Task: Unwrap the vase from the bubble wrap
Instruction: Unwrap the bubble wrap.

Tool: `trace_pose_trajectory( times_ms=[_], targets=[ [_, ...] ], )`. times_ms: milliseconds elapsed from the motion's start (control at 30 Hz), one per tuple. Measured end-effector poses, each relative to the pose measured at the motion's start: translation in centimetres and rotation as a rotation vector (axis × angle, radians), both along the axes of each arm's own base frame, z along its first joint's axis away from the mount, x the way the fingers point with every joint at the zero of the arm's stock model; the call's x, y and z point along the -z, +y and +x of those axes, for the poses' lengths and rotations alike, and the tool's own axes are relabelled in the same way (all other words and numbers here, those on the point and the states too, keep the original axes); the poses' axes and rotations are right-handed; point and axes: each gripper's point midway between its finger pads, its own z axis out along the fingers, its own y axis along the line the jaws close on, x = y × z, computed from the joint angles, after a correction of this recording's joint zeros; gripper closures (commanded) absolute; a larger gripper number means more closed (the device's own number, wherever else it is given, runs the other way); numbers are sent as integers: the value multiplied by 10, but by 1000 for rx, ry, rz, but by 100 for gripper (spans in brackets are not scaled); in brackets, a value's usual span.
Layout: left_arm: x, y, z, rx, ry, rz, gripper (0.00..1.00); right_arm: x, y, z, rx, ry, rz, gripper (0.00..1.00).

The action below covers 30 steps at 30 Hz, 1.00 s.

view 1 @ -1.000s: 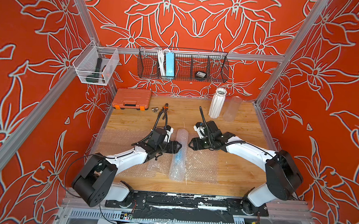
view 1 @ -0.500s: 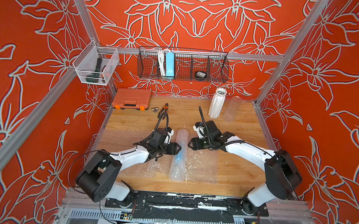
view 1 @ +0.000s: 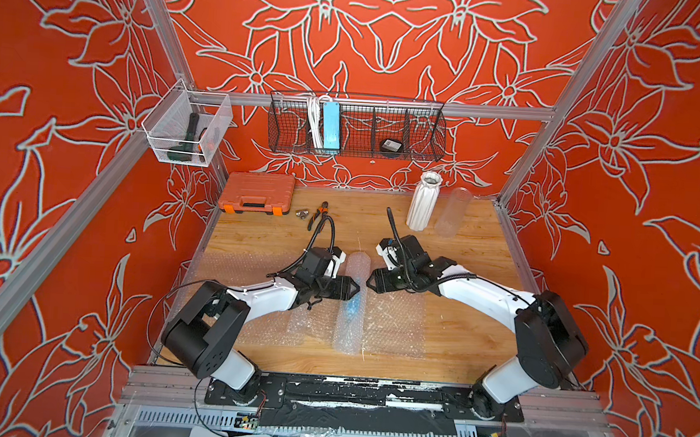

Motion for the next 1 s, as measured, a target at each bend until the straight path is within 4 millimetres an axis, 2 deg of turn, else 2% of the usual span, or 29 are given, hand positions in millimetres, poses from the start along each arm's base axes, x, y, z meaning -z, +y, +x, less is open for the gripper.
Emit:
trace_pose_trajectory(
  times_ms=[400,733,1000],
  targets=[
    [5,-4,3,6,16,5,34,-7,10,12,-12,-35,-47,37],
    [2,-9,-1,10,8,5,35,1,21,11,-43,-26,-100,42],
    [4,-8,-5,0,12,-7,38,6,24,21,-42,-43,-151,44]
  ],
)
